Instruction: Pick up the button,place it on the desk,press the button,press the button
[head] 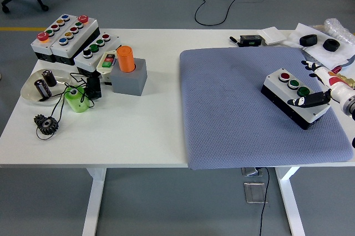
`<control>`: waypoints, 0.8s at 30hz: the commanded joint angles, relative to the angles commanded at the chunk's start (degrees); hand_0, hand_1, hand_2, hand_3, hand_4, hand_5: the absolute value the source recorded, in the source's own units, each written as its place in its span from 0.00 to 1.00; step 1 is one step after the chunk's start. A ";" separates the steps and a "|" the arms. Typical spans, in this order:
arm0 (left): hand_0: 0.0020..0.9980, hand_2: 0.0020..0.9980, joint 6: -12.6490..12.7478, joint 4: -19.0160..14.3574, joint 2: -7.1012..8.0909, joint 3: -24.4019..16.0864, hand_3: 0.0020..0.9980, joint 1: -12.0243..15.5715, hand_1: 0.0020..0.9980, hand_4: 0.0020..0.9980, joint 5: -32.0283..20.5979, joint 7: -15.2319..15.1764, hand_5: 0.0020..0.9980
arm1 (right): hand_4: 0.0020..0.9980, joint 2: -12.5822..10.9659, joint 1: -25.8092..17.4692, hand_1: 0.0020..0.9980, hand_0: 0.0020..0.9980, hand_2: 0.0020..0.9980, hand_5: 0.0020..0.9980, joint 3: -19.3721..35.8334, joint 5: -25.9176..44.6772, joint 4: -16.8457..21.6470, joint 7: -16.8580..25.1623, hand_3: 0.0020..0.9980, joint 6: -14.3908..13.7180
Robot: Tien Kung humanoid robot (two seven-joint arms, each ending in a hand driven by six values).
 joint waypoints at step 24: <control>0.60 0.51 0.07 -0.01 0.23 1.09 0.47 0.67 0.55 0.28 -0.39 0.02 0.99 | 0.96 10.68 10.31 0.84 0.87 0.87 0.13 -8.17 -15.97 -14.45 -9.33 0.94 6.05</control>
